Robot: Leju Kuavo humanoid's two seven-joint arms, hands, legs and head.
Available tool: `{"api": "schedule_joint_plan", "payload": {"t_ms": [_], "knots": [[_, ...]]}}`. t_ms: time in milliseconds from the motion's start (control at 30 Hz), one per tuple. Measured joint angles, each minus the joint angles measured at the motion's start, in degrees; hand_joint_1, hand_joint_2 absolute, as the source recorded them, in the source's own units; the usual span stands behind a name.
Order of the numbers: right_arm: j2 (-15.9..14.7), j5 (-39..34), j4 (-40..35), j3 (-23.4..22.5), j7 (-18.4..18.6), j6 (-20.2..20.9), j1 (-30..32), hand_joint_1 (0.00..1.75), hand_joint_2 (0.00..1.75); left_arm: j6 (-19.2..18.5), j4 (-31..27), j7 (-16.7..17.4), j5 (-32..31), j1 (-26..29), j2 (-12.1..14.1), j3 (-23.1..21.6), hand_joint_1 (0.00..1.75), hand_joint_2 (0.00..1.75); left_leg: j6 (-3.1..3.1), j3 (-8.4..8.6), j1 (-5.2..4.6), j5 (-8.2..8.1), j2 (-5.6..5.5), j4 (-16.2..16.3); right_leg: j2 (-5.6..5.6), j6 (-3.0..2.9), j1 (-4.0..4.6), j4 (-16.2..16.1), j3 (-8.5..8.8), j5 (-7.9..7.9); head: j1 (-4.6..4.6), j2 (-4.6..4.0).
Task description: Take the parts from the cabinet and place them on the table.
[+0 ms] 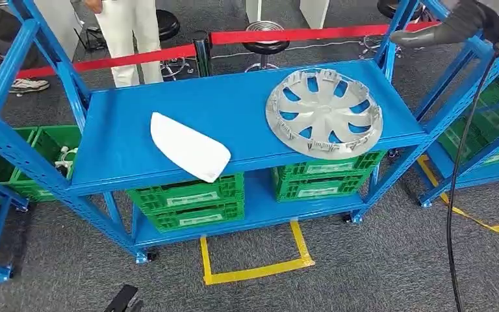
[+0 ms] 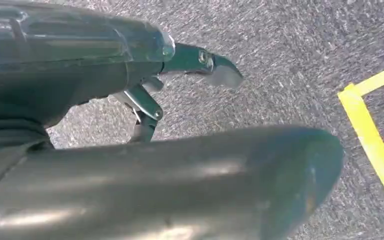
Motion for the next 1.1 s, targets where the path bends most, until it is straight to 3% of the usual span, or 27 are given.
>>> {"api": "schedule_joint_plan", "payload": {"t_ms": [33,67,100,133,233,300,400,433,467,533,567,600,633,667,700,767,833,900,933,967,1000,1033,1067,1100], "knots": [[0.00,0.00,0.00,0.00,-0.07,0.00,0.00,0.00,1.75,0.00,0.00,-0.06,-0.02,0.04,0.13,0.00,0.00,0.00,0.01,1.42,0.06,3.86,0.15,-4.76,-0.09,0.34,-0.11,0.12,0.68,-0.64,-0.07,0.00],[0.00,0.02,0.00,0.00,-0.13,-0.02,0.03,0.00,1.75,-0.02,0.00,-0.09,-0.04,0.06,0.13,0.02,0.00,0.00,0.06,1.80,0.05,5.03,0.24,-6.94,-0.11,0.73,-0.09,0.31,1.34,-1.16,-0.35,0.00],[0.07,0.04,0.00,0.11,-0.11,0.04,-0.12,0.00,1.75,-0.04,0.00,0.02,-0.06,-0.12,0.15,0.04,0.00,0.00,0.52,1.78,-0.22,2.62,0.58,-8.30,-0.03,1.10,-0.01,0.43,0.89,-1.38,-0.74,0.00],[0.13,0.24,0.04,0.09,0.43,0.09,-0.20,0.00,1.75,-0.02,0.02,0.35,-0.04,-0.13,0.15,0.09,0.00,0.00,1.39,2.17,-0.27,4.18,0.52,-7.87,0.04,1.57,0.09,0.40,0.76,-1.70,-0.61,0.00],[0.11,0.35,-0.02,-0.04,1.40,0.17,-0.15,0.00,1.75,0.00,0.02,1.01,-0.28,-0.22,0.15,0.09,0.00,0.00,2.26,3.13,0.02,3.97,0.36,-8.18,-0.07,2.10,-0.03,1.25,1.05,-1.98,-0.09,0.00],[-0.02,-0.18,-0.09,-0.04,1.95,0.37,-0.07,0.00,1.75,0.42,0.02,1.14,-0.57,-0.25,0.28,0.09,0.00,0.00,2.97,3.83,0.01,3.41,0.26,-8.21,-0.04,2.44,-0.06,7.91,-2.27,-3.07,0.88,0.00],[-0.02,-0.52,-0.57,-0.02,2.91,0.48,2.03,0.00,1.75,0.92,0.02,1.38,-0.77,0.52,0.79,0.11,0.00,0.00,3.22,4.91,-0.16,2.31,0.28,-8.21,-0.05,2.77,-0.05,18.78,-9.67,-8.36,1.77,0.00],[0.00,-0.57,-0.70,-0.04,3.26,0.39,2.66,0.00,1.75,1.12,0.02,1.55,-0.74,0.94,1.05,0.11,0.00,0.00,3.25,5.49,-0.25,1.87,0.30,-8.21,-0.05,2.57,-0.04,18.80,-10.44,-7.75,1.86,0.00],[0.00,-0.59,-0.92,-0.13,3.52,0.20,3.14,0.00,1.75,1.18,0.02,1.64,-0.66,1.34,1.33,0.11,0.00,0.00,3.23,6.09,-0.38,1.42,0.31,-8.21,-0.04,2.25,0.06,16.62,-10.11,-5.66,1.88,0.00],[-0.04,-0.59,-1.66,-0.70,3.89,-0.39,4.56,0.00,1.75,1.16,-0.13,1.68,0.33,2.03,2.06,0.20,0.00,0.00,3.06,7.54,-0.62,0.48,0.32,-8.24,-0.02,1.22,0.51,7.49,-7.21,1.44,1.99,0.00],[-0.04,-0.55,-2.18,-1.42,4.00,-0.68,5.64,0.00,1.75,1.20,-0.42,1.68,0.48,2.42,2.45,0.35,0.00,0.00,2.93,7.61,-0.54,0.06,0.34,-8.42,-0.03,0.39,0.90,3.03,-6.05,4.39,2.06,0.00],[0.00,-0.48,-2.51,-2.04,4.09,-0.99,6.76,0.00,1.75,1.31,-0.68,1.71,0.53,2.67,2.58,0.48,0.00,0.00,2.62,8.06,-0.72,-0.11,0.35,-8.36,-0.09,0.03,1.20,3.01,-5.94,1.43,1.62,0.00],[0.13,-0.41,-3.01,-2.36,4.35,-0.98,7.36,0.00,1.75,1.51,-0.94,2.01,0.52,2.73,3.28,0.59,0.00,0.00,2.20,7.62,-0.69,-0.37,0.53,-8.42,0.08,0.05,1.30,2.19,-5.59,1.58,1.84,0.00],[0.11,-0.35,-3.54,-2.93,4.48,-1.01,8.17,0.00,1.75,1.66,-1.27,2.23,0.59,2.92,3.74,0.66,0.00,0.00,1.92,8.17,-0.82,-0.20,0.65,-8.17,0.07,-0.14,1.23,1.81,-5.62,2.78,1.97,0.00],[0.20,-0.44,-4.04,-3.32,4.72,-0.83,8.57,0.00,1.75,1.96,-1.75,2.73,0.68,3.14,3.94,0.70,0.00,0.00,1.38,8.18,-0.91,0.21,0.70,-7.92,0.02,-0.41,1.18,1.66,-5.28,2.60,1.79,0.00],[0.37,-0.48,-5.05,-4.07,5.53,-0.52,9.24,0.00,1.75,2.62,-2.76,3.74,1.01,3.25,4.57,1.03,0.00,0.00,0.89,8.28,-0.76,-1.07,0.45,-6.98,-0.04,-0.81,0.76,0.96,-3.84,2.73,1.27,0.00],[0.46,-0.50,-5.82,-4.72,5.64,-0.11,9.80,0.00,1.75,2.97,-3.45,3.69,0.98,3.18,5.31,1.18,0.00,0.00,0.40,4.82,-0.61,-4.21,-0.03,-0.78,-0.04,-1.22,0.79,0.93,-3.45,2.42,0.63,0.00],[0.35,-0.61,-6.32,-5.53,5.31,0.37,11.60,0.00,1.75,2.97,-3.45,2.82,0.96,3.39,5.64,1.40,0.00,0.00,0.00,-0.57,-0.57,-7.12,-0.09,6.98,-0.03,-1.36,0.94,1.01,-3.27,1.95,0.11,0.00],[0.24,-0.63,-6.51,-5.84,5.11,0.50,12.24,0.00,1.75,2.97,-3.45,2.21,0.90,3.48,5.73,1.44,0.00,0.00,0.05,-2.00,-0.58,-6.61,-0.07,7.86,-0.02,-1.36,0.97,1.12,-3.17,1.75,0.07,0.00],[0.04,-0.65,-6.75,-6.10,5.05,0.52,12.68,0.00,1.75,2.95,-3.43,1.67,0.81,3.51,5.73,1.46,0.00,0.00,0.11,-2.06,-0.57,-4.54,-0.05,6.12,-0.02,-1.33,0.98,1.21,-2.88,1.43,0.02,0.00],[-0.11,-0.66,-7.00,-6.41,5.05,0.52,12.92,0.00,1.75,2.91,-3.43,1.24,0.81,3.49,5.75,1.46,0.00,0.00,0.21,-1.24,-0.56,-2.14,-0.04,3.39,-0.03,-1.25,1.00,1.26,-2.53,1.20,-0.07,0.00],[-0.22,-0.77,-7.30,-7.08,5.07,0.52,13.03,0.00,1.75,2.73,-3.43,0.74,0.81,3.38,5.75,1.53,0.00,0.00,0.42,0.86,-0.58,1.94,-0.02,-2.24,-0.04,-1.08,1.02,1.32,-1.95,0.77,-0.11,0.00],[-0.31,-1.09,-7.59,-7.59,5.18,0.50,12.88,0.00,1.75,2.45,-3.43,0.72,0.81,3.14,5.73,1.60,0.00,0.00,0.72,2.55,-0.56,4.95,0.02,-6.90,-0.10,-0.95,0.97,1.39,-1.55,0.37,-0.15,0.00],[-0.28,-1.38,-7.76,-7.98,5.99,0.42,12.28,0.00,1.75,2.10,-3.45,1.16,0.79,2.62,5.35,1.62,0.00,0.00,-0.14,3.29,-0.37,3.66,0.05,-7.37,-0.03,-0.86,1.55,1.47,-1.68,0.15,-0.45,-0.02]]}}
